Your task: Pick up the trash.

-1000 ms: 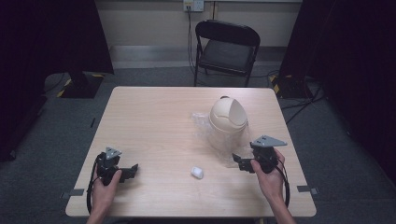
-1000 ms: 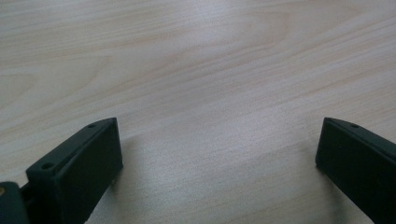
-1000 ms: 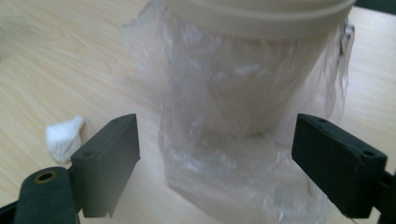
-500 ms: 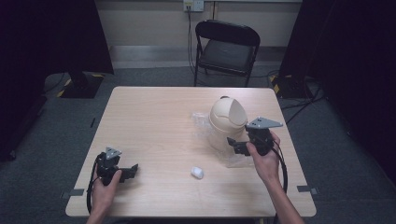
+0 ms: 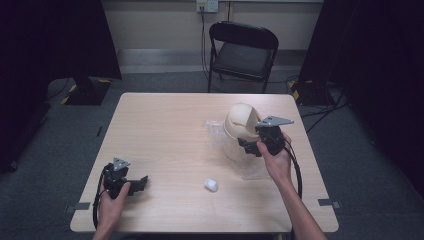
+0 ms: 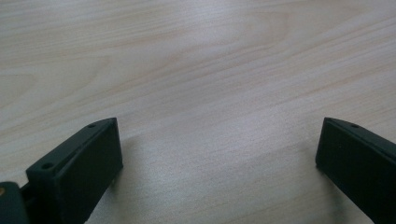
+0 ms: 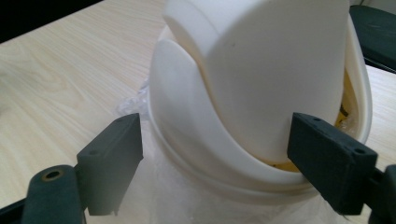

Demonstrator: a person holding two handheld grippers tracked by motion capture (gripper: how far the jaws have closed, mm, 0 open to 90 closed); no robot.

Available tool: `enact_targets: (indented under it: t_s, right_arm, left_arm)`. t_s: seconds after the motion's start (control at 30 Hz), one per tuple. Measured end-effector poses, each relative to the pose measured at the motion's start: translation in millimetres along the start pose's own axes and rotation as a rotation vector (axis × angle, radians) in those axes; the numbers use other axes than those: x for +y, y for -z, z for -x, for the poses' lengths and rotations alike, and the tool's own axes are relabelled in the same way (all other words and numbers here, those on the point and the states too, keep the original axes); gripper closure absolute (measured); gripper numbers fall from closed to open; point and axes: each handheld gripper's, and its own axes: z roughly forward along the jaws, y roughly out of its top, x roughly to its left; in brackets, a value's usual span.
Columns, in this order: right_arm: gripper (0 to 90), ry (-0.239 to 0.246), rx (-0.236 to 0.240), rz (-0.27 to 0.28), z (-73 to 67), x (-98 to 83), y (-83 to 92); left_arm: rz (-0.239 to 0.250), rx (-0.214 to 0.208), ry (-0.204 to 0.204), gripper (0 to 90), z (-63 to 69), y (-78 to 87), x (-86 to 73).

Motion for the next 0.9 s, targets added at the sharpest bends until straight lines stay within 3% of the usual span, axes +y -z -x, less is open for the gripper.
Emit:
enact_targets:
  t_s: [0.3,0.4,0.63,0.9]
  right_arm:
    - [14.6,-0.010,0.017,-0.011,5.1,2.2,-12.8]
    - [12.3,-0.034,0.046,-0.004,7.5,3.5,-19.7]
    - [13.1,-0.037,0.078,-0.024,7.5,3.8,-29.8]
    - [13.2,-0.037,0.082,-0.006,4.9,4.8,-30.0]
  left_arm:
    - [0.000,0.000,0.000,0.0,0.0,0.0,0.0]
    - [0.000,0.000,0.000,0.0,0.0,0.0,0.0]
    - [0.000,0.000,-0.001,0.0,0.0,0.0,0.0]
    - [0.000,0.000,0.000,0.0,0.0,0.0,0.0]
